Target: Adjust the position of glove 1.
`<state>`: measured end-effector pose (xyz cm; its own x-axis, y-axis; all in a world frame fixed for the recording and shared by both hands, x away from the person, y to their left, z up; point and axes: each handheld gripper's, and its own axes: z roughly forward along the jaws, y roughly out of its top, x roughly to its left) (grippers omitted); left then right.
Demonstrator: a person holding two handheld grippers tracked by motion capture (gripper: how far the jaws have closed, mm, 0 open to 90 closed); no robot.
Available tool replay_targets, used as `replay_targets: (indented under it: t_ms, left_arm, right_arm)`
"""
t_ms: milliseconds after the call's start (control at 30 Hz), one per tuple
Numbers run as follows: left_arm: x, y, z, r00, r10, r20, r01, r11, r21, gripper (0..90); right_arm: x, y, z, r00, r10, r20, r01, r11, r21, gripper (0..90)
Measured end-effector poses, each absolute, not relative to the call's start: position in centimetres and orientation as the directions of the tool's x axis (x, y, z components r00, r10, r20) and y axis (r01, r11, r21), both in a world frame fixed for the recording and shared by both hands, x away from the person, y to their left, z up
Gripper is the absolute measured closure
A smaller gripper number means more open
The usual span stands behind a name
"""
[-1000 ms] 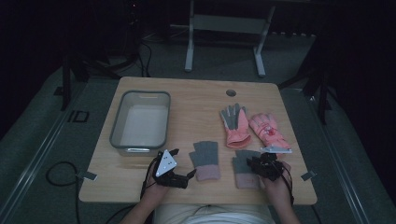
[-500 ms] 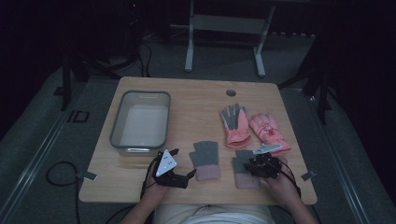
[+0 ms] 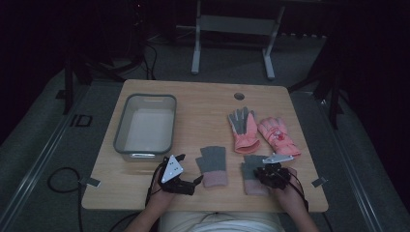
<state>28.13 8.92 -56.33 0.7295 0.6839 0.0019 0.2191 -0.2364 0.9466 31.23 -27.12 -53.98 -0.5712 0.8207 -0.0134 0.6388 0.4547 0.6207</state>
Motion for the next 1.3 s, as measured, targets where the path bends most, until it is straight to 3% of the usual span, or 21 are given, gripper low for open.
replay_targets:
  t_ms: [400,700,933,1300]
  left_arm:
    - [28.1,9.0,-56.3,0.730,0.683,0.002,0.217,-0.235,0.947,0.4]
    - [28.1,9.0,-56.3,0.727,0.687,-0.001,0.220,-0.231,0.948,0.4]
    - [28.1,9.0,-56.3,0.728,0.686,-0.002,0.220,-0.231,0.948,0.4]
    - [28.1,9.0,-56.3,0.726,0.687,-0.004,0.220,-0.228,0.949,0.4]
  right_arm:
    - [31.3,-27.0,-53.4,-0.549,0.836,0.009,0.666,0.431,0.608,84.7]
    - [31.7,-26.4,-48.4,-0.586,0.810,0.025,0.595,0.409,0.692,84.8]
    - [32.8,-24.1,-45.9,-0.641,0.767,0.027,0.535,0.422,0.732,84.8]
    - [33.5,-19.1,-46.1,-0.698,0.714,0.054,0.506,0.439,0.742,84.9]
